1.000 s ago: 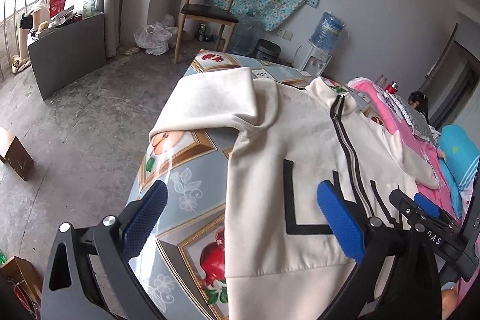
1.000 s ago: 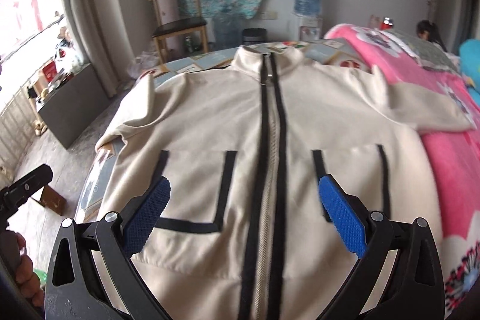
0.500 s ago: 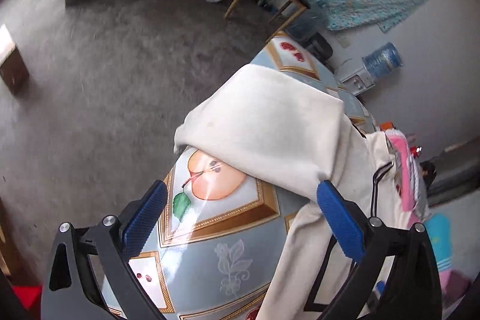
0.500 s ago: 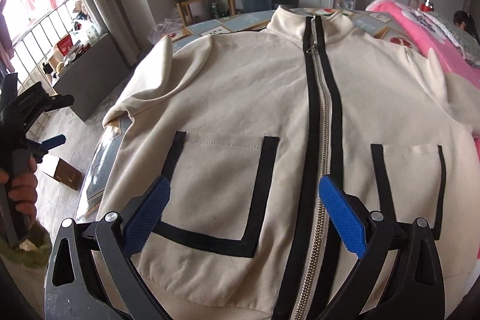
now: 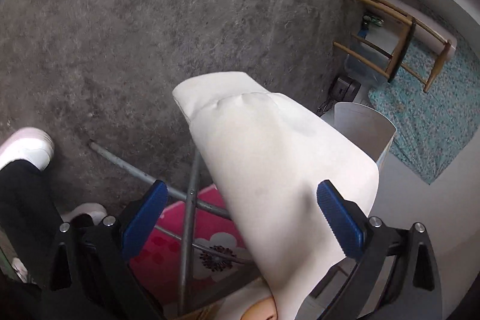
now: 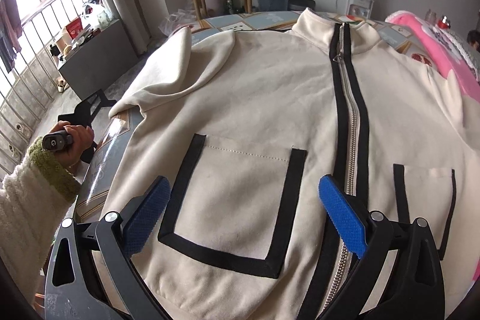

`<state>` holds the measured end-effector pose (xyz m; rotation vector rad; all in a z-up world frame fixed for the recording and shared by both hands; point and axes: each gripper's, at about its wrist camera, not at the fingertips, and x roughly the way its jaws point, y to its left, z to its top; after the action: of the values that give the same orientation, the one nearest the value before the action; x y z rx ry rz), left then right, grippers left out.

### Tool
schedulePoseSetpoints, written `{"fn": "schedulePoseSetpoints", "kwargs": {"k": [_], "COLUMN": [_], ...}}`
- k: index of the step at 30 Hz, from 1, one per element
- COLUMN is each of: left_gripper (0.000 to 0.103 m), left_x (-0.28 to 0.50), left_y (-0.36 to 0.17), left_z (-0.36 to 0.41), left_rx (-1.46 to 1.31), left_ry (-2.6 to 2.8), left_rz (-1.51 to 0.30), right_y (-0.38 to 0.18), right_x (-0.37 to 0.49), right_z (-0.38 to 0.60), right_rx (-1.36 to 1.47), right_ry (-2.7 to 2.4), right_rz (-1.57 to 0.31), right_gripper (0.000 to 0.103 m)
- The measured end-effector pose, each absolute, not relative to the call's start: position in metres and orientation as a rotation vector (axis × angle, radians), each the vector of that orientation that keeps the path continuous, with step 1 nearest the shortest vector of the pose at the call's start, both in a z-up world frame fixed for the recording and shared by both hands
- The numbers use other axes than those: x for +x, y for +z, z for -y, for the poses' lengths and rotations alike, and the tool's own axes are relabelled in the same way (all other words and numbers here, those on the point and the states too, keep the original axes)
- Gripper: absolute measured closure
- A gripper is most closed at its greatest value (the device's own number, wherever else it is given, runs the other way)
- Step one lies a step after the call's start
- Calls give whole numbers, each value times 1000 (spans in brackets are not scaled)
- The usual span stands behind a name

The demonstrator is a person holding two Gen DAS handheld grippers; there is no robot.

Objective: Fold large clothes
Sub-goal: 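Grasp the cream jacket's sleeve cuff with the left gripper and lift it, then lay the held sleeve across the jacket front with the left gripper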

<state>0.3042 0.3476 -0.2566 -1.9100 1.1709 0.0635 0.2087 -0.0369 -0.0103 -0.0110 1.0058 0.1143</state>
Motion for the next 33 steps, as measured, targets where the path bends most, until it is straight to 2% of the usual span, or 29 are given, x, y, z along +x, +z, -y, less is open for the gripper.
{"fn": "schedulePoseSetpoints", "kwargs": {"k": [4, 7, 9, 10, 11, 12, 13, 18, 23, 25, 28, 30, 33], "left_gripper": [6, 29, 61, 68, 82, 90, 93, 96, 96, 96, 96, 95, 94], "left_x": [317, 323, 323, 322, 321, 321, 321, 311, 300, 297, 287, 278, 265], "left_y": [-283, -298, -302, -302, -301, -295, -288, -211, -60, 14, 96, 119, 110], "left_z": [-339, -341, -344, -348, -353, -360, -367, -416, -421, -389, -307, -245, -163], "left_rx": [-2041, -2113, -2136, -2142, -2141, -2122, -2096, -1881, -1389, -1116, -721, -534, -374], "left_ry": [3, 4, 25, 35, 40, 36, 31, 53, 28, -21, -126, -201, -296], "left_rz": [-1118, -1072, -1052, -1035, -1008, -976, -948, -820, -711, -677, -665, -686, -786], "right_y": [-10, -7, -4, -3, -3, -3, -3, 0, 11, 11, 8, 4, -4], "right_x": [210, 206, 200, 197, 196, 194, 193, 192, 187, 183, 179, 177, 178], "right_z": [29, 25, 23, 23, 23, 24, 25, 38, 54, 65, 82, 92, 105], "right_rx": [-47, -79, -108, -122, -133, -144, -145, -98, -43, -15, 26, 41, 55], "right_ry": [98, 81, 65, 54, 44, 31, 21, -17, -41, -66, -108, -129, -144], "right_rz": [-1012, -1007, -995, -990, -988, -988, -989, -986, -952, -949, -965, -987, -1036], "right_gripper": [7, 7, 7, 7, 7, 7, 7, 7, 7, 7, 7, 7, 7]}}
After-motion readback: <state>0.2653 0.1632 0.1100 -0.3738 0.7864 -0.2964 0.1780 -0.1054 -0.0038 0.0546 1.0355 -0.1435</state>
